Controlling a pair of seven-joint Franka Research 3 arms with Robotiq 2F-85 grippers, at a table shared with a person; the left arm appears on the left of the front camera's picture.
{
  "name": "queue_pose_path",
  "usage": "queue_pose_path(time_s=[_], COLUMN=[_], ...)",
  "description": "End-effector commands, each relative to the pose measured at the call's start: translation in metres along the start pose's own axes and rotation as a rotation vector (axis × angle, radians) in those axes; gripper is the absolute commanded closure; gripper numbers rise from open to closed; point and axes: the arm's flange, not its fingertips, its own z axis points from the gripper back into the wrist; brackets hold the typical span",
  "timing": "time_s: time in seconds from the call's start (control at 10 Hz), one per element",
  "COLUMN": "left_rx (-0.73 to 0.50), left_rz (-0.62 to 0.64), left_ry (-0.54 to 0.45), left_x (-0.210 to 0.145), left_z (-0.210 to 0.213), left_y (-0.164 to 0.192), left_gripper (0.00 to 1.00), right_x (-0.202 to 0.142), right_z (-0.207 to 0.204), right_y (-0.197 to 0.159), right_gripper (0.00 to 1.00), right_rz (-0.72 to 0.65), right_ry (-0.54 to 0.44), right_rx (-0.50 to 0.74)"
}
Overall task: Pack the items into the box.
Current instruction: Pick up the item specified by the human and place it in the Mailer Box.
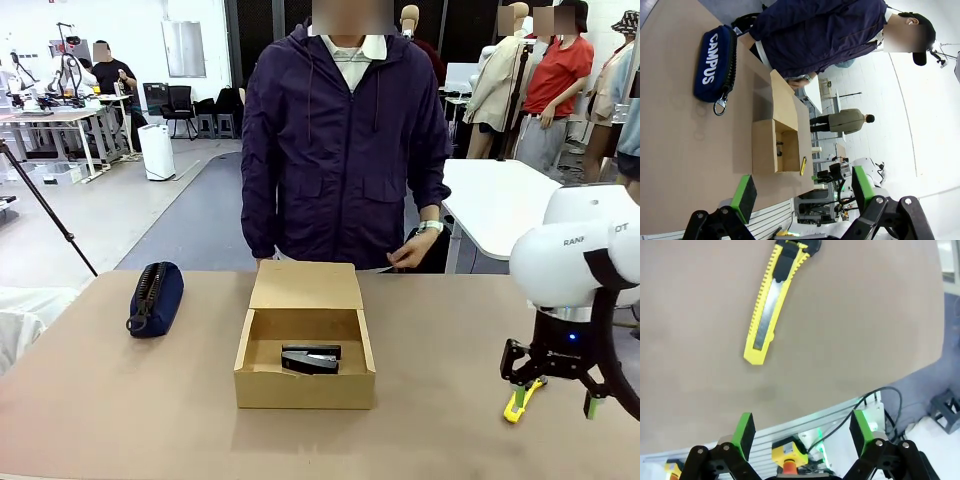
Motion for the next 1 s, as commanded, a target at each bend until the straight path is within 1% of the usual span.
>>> queue_pose_path(time_s=[0.0,0.2,0.3,0.4,0.5,0.6,0.7,0.8,0.9], left_rx=[-0.02,-0.02,-0.02,-0.02,-0.02,-0.02,-0.02,-0.02,-0.02], left_rz=[-0.013,-0.013,-0.013,-0.013,-0.013,-0.013,-0.013,-0.013,-0.013], left_ry=[-0.007,-0.007,-0.007,-0.007,-0.007,-0.007,-0.007,-0.007,-0.007], left_x=[0.0,0.0,0.0,0.0,0.0,0.0,0.0,0.0,0.0], left_z=[0.0,0.0,0.0,0.0,0.0,0.0,0.0,0.0,0.0], left_y=[-0.001,-0.001,-0.001,-0.001,-0.001,-0.001,-0.001,-0.001,-0.001], left_gripper=[0.0,0.0,0.0,0.0,0.0,0.0,0.0,0.0,0.0], right_x=[-0.003,-0.003,0.0,0.026,0.049,0.064,0.074,0.077,0.078], right_z=[0.005,0.005,0.0,-0.004,-0.008,-0.01,-0.006,-0.001,0.004], right_y=[-0.003,-0.003,-0.001,-0.011,-0.021,-0.03,-0.032,-0.027,-0.021], right_gripper=[0.0,0.0,0.0,0.0,0.0,0.0,0.0,0.0,0.0], right_rz=[0.031,0.031,0.001,0.318,0.634,0.904,1.121,1.373,1.585], right_ry=[0.008,0.008,0.004,-0.031,-0.038,-0.007,-0.066,-0.124,-0.151], right_rx=[0.009,0.009,0.001,0.026,0.05,0.01,-0.046,-0.03,0.016])
